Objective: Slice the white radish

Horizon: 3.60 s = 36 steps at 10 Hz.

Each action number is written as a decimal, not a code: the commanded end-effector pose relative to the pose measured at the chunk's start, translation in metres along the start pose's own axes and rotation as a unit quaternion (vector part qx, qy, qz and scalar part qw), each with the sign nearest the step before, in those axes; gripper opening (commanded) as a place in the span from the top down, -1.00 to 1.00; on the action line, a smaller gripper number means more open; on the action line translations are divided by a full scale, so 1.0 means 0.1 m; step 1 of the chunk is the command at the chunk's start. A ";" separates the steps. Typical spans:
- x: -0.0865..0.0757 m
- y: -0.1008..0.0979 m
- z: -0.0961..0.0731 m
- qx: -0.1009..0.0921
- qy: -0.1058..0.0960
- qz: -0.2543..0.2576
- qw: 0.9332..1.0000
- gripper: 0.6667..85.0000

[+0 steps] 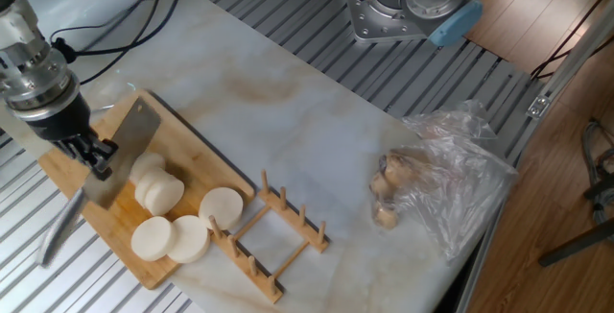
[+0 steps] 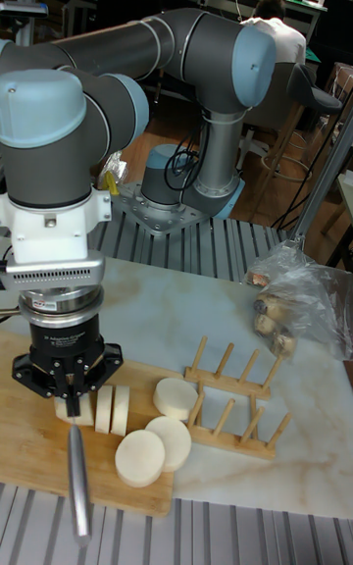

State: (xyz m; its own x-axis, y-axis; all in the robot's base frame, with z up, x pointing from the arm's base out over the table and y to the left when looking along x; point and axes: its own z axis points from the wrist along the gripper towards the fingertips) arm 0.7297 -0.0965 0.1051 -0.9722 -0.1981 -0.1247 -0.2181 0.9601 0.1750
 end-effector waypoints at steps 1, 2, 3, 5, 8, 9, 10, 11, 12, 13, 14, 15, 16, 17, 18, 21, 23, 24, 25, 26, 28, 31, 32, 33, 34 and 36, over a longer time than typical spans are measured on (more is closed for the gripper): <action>0.03 0.01 0.05 0.004 0.006 0.004 1.000 0.98; 0.03 0.01 0.04 0.001 0.007 0.002 1.000 0.98; 0.04 -0.01 0.00 0.002 0.012 0.000 1.000 0.98; 0.06 -0.02 -0.02 0.003 0.020 -0.002 1.000 0.98; 0.12 -0.02 0.07 0.005 0.023 -0.004 1.000 0.98; 0.13 -0.05 0.08 0.009 0.026 -0.008 1.000 0.98; 0.16 -0.07 0.04 0.011 0.036 -0.012 0.999 0.98; 0.19 -0.08 0.00 0.009 0.045 -0.016 0.999 0.98; 0.20 -0.08 -0.01 0.010 0.047 -0.016 0.999 0.98; 0.18 -0.07 0.01 0.010 0.046 -0.014 0.999 0.98; 0.16 -0.05 0.02 0.009 0.044 -0.013 0.999 0.98; 0.15 -0.03 0.01 0.005 0.039 -0.010 0.999 0.98; 0.13 -0.03 0.00 0.004 0.035 -0.012 0.999 0.98; 0.09 -0.03 -0.01 0.005 0.029 -0.012 0.999 0.98; 0.04 -0.03 -0.01 0.007 0.024 -0.012 1.000 0.98; -0.07 0.02 0.00 -0.001 0.008 -0.022 1.000 0.75; 0.02 0.05 0.01 -0.009 0.025 -0.030 0.999 0.56; 0.06 0.06 0.01 -0.011 0.032 -0.033 0.999 0.52; 0.07 0.04 0.01 -0.008 0.033 -0.036 0.999 0.48; 0.09 0.03 0.01 -0.006 0.036 -0.035 0.999 0.47; 0.13 0.02 -0.02 -0.006 0.042 -0.030 0.999 0.47; -0.03 -0.04 -0.07 0.012 0.032 -0.024 0.999 0.51; -0.10 -0.05 -0.08 0.018 0.028 -0.024 0.999 0.52; -0.17 -0.03 -0.11 0.021 0.025 -0.024 0.999 0.52; -0.24 -0.01 -0.12 0.023 0.022 -0.024 0.999 0.53; -0.29 -0.07 -0.14 0.043 0.030 -0.020 0.998 0.60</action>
State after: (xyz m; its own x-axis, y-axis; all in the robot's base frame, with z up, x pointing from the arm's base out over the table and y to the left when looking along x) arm 0.7483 -0.1004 0.1159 -0.9638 -0.2573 -0.0703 -0.2637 0.9585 0.1078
